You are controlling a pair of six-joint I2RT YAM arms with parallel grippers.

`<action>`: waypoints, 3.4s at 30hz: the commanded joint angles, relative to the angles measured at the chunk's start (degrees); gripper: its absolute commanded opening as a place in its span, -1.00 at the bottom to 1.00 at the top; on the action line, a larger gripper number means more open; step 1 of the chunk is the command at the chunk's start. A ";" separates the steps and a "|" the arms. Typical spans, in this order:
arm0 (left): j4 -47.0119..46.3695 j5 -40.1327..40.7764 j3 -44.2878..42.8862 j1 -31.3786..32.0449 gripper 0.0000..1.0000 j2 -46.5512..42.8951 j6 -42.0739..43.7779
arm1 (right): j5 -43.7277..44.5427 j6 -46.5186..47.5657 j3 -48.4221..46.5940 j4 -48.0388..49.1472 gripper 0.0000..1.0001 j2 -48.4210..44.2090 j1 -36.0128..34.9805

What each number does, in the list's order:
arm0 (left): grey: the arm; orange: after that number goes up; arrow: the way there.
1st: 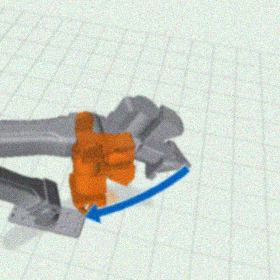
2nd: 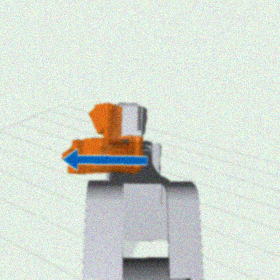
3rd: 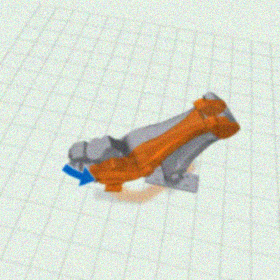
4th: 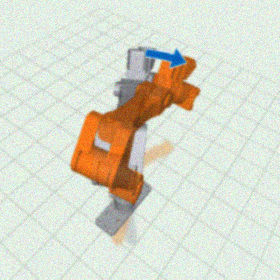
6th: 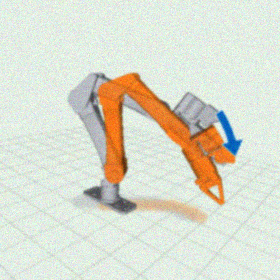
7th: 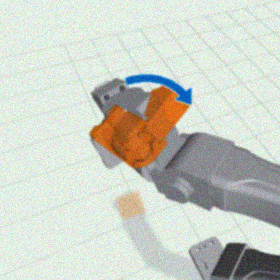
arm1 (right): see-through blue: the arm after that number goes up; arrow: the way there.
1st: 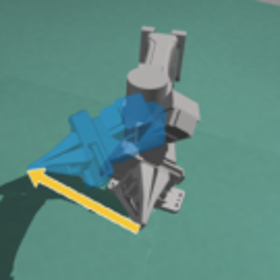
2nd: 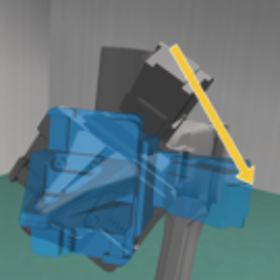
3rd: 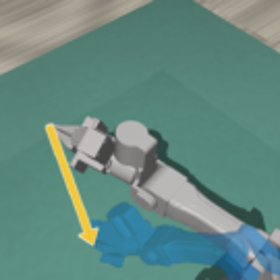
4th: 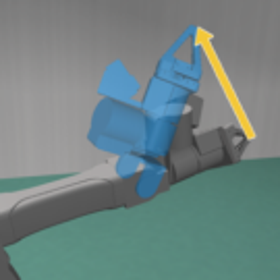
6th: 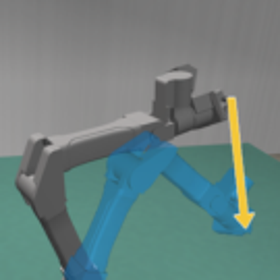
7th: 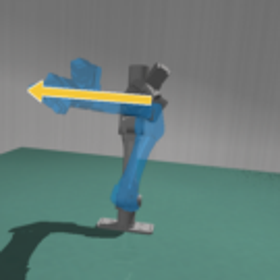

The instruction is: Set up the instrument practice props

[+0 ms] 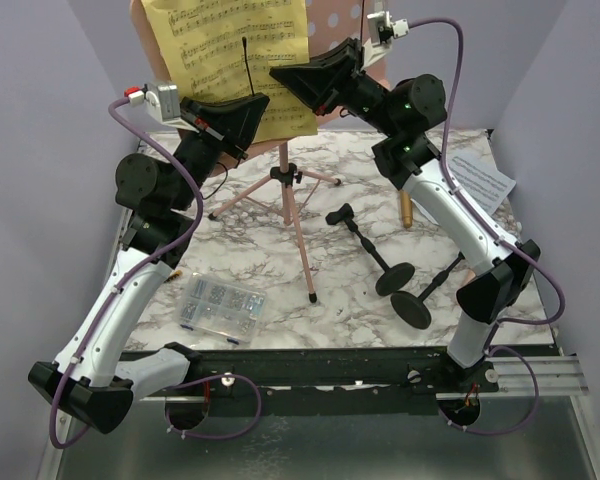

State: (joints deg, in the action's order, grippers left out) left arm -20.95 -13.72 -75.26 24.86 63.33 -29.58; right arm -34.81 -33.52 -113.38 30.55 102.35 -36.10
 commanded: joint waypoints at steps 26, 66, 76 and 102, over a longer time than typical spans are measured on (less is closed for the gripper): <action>-6.27 3.02 2.97 0.27 -0.01 -6.54 -4.10 | 0.66 8.08 -4.08 -5.89 -0.99 1.54 -1.26; 19.20 10.13 -0.20 0.23 0.96 -18.45 -8.24 | 19.53 18.61 4.56 -23.95 0.50 -10.84 -1.26; 29.14 5.85 6.04 0.27 0.98 -28.55 -4.29 | 32.38 28.03 34.02 -35.28 0.81 -33.11 -1.26; 45.68 14.70 43.75 0.80 0.98 -40.27 -26.29 | 5.80 4.75 72.11 7.85 0.32 -12.45 -1.87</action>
State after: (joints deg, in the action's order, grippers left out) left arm 29.65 4.67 -34.54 25.54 20.82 -50.06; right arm -25.74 -26.02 -39.33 28.49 84.79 -37.47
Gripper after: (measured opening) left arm 0.987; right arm 0.734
